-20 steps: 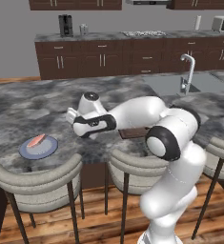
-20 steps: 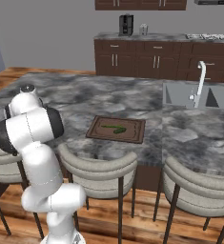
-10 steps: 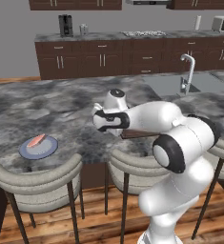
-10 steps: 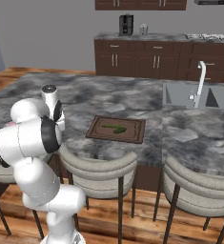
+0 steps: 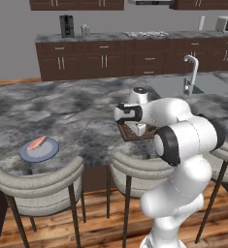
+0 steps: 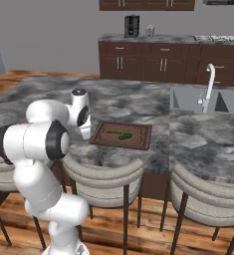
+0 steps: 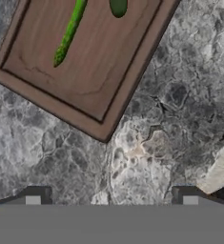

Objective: Create a steak meal by picking up the steak and asparagus from the tray and placing them on the plate. Leave the pickle on the tray.

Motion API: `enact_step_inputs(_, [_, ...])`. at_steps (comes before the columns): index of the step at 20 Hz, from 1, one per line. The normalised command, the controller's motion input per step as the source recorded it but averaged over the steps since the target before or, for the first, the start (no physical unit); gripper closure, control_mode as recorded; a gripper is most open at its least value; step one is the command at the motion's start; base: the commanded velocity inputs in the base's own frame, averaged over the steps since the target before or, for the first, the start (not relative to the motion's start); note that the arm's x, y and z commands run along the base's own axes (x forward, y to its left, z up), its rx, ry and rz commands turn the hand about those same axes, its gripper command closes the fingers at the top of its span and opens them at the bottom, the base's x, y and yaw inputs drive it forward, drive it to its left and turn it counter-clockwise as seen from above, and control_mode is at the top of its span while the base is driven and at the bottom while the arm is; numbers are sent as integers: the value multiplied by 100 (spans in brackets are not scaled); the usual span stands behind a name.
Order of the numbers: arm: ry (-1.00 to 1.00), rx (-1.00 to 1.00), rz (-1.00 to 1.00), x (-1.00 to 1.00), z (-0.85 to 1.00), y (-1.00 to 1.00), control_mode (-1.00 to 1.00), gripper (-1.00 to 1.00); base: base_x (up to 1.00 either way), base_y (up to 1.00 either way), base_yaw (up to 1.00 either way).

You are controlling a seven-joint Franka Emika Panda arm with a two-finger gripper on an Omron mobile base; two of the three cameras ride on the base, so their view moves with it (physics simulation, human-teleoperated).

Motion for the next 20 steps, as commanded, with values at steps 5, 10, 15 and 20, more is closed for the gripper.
enact_step_inputs(5, [14,4,-3,65,-12,-96,-100,-100,0,0,0])
enact_step_inputs(10, [14,5,0,64,-24,-67,-100,-100,0,0,0])
enact_step_inputs(15, [6,1,0,51,-51,-25,-100,-100,0,0,0])
enact_step_inputs(20, [2,0,0,56,-60,0,-100,-100,0,0,0])
